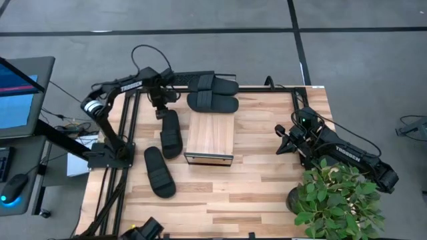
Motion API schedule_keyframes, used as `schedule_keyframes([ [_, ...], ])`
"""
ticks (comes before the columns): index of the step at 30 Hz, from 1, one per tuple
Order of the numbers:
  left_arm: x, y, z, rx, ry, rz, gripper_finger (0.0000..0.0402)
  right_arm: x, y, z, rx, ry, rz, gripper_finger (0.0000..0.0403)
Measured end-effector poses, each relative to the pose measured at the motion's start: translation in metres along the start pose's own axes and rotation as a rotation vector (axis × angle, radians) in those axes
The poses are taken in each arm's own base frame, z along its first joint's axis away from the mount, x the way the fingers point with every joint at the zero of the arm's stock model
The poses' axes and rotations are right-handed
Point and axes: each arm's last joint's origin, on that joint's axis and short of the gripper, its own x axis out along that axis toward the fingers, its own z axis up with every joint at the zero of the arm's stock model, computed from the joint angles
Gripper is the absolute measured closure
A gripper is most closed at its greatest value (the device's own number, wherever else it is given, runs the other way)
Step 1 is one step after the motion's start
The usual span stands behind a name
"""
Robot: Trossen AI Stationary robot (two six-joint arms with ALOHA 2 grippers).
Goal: Pick and place slides into the shelf
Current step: Put the black slide on the shelf
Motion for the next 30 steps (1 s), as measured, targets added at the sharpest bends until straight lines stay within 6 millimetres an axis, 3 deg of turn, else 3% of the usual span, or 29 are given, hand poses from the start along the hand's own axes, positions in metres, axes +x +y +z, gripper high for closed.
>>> schedule_keyframes([
  [20,0.005,0.010,0.010,0.307,-0.091,0.022,0.0267,0.000,0.000,0.000,0.000,0.000,0.000,0.0403],
  [30,0.006,0.013,0.013,0.370,-0.110,0.045,0.0267,0.000,0.000,0.000,0.000,0.000,0.000,0.0403],
])
